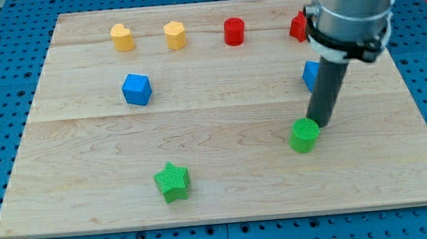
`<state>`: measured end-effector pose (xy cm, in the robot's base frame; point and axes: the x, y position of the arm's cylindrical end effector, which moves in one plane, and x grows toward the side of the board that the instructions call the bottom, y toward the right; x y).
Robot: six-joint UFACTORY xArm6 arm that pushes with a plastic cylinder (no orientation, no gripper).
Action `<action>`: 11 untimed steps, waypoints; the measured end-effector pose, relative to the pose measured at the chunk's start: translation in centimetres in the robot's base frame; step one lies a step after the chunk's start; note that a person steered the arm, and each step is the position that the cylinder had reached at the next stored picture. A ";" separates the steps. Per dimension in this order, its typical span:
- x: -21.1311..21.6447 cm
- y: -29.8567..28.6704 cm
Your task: Slightly push the green star above
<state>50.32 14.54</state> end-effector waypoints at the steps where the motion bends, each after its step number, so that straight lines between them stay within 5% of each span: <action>1: 2.8 -2.4; 2: 4.7 -8.3; 4: 6.7 0.0; 6: 10.1 -14.3; 8: 9.0 -19.7; 10: 11.6 -16.3; 11: 10.5 -6.1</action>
